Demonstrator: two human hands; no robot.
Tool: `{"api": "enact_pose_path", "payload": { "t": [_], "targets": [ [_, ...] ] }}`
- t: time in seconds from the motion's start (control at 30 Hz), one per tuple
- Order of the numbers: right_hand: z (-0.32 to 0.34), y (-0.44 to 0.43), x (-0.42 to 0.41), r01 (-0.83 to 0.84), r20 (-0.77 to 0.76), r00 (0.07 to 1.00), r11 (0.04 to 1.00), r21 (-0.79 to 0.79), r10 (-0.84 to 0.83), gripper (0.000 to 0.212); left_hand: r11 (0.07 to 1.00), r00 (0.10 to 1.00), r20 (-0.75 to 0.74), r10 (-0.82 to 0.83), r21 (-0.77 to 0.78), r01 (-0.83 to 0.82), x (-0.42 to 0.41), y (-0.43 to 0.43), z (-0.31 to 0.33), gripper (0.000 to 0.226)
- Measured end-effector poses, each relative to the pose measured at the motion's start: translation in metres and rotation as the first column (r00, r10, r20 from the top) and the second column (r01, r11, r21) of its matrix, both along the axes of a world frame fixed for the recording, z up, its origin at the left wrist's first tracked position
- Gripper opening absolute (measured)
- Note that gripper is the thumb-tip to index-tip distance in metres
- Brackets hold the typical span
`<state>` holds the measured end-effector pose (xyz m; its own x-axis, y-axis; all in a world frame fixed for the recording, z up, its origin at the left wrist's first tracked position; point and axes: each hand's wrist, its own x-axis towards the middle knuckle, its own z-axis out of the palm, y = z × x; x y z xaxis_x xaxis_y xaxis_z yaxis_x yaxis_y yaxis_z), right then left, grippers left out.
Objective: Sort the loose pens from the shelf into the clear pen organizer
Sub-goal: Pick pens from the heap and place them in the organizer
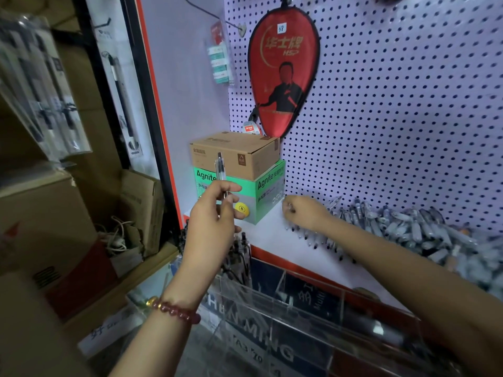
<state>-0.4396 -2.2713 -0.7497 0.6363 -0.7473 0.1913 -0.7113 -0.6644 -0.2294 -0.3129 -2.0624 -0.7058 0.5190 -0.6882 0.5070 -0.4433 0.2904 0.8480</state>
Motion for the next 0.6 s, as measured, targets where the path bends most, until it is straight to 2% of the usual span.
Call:
{"api": "enact_pose_path", "payload": {
  "t": [0.07,0.13,0.23,0.3,0.37,0.43,0.53,0.6],
  "targets": [
    [0.014,0.013,-0.008,0.044,0.127,0.991,0.999,0.005,-0.045,0.009,1.0,1.0,-0.016,-0.009,0.006,0.009,-0.001,0.001,0.001,0.024],
    [0.031,0.034,-0.016,0.057,0.191,0.981,0.997,-0.058,-0.045,0.008,0.999,0.998,-0.047,-0.032,0.011,0.032,-0.004,0.004,0.002,0.027],
    [0.053,0.077,-0.032,0.062,0.294,0.955,0.957,-0.283,0.025,0.01,0.995,0.991,-0.097,-0.092,0.024,0.095,-0.01,0.007,0.003,0.026],
    [0.061,0.11,-0.039,0.071,0.436,0.892,0.919,-0.389,0.116,0.008,0.992,0.987,-0.108,-0.118,0.036,0.123,-0.015,0.009,0.004,0.025],
    [0.065,0.142,-0.041,0.057,0.57,0.804,0.931,-0.36,0.171,0.011,0.985,0.98,-0.133,-0.151,0.065,0.16,-0.019,0.012,0.004,0.025],
    [0.063,0.166,-0.039,-0.03,0.631,0.745,0.956,-0.291,0.215,0.017,0.97,0.948,-0.24,-0.209,0.076,0.233,-0.024,0.016,0.006,0.031],
    [0.051,0.187,-0.033,-0.208,0.669,0.69,0.961,-0.182,0.276,0.018,0.948,0.88,-0.387,-0.275,0.041,0.315,-0.028,0.022,0.008,0.041],
    [0.045,0.195,-0.032,-0.253,0.667,0.694,0.959,-0.127,0.272,0.02,0.938,0.837,-0.451,-0.309,-0.001,0.346,-0.031,0.025,0.009,0.04]
  ]
}}
